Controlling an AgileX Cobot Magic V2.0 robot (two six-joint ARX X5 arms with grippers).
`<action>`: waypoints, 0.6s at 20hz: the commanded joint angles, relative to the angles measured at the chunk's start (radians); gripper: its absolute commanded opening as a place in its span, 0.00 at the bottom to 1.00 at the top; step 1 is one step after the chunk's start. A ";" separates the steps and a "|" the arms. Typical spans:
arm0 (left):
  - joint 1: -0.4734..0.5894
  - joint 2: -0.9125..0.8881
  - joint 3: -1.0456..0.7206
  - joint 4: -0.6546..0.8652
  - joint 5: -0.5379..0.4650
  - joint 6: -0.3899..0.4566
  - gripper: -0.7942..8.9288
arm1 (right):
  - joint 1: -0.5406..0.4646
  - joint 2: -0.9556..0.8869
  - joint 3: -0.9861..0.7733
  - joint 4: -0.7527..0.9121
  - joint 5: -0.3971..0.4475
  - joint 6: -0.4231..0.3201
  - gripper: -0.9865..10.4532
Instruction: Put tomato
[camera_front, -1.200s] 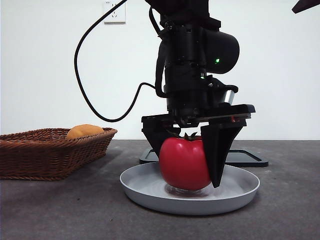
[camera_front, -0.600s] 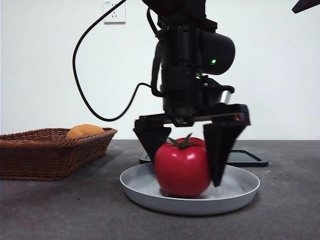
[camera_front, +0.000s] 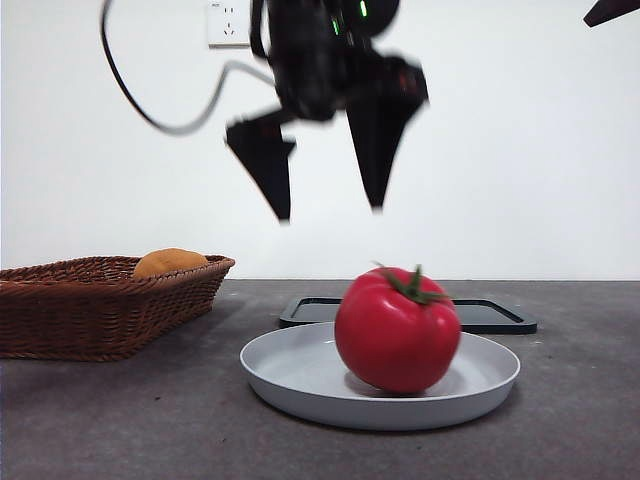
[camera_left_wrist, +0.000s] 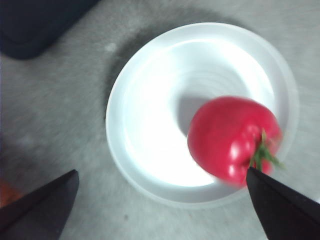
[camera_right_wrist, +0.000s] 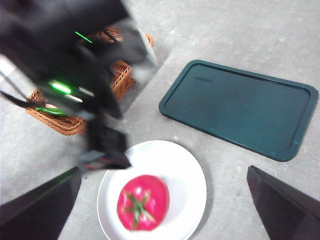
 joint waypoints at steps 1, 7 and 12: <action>0.004 -0.075 0.029 -0.036 0.004 0.024 0.82 | 0.005 0.008 0.021 0.011 0.003 -0.002 0.71; 0.056 -0.270 -0.006 -0.037 0.004 0.023 0.82 | 0.005 0.008 0.021 0.011 0.003 -0.002 0.71; 0.101 -0.501 -0.279 0.074 0.004 0.031 0.82 | 0.005 0.008 0.021 0.011 0.003 -0.002 0.71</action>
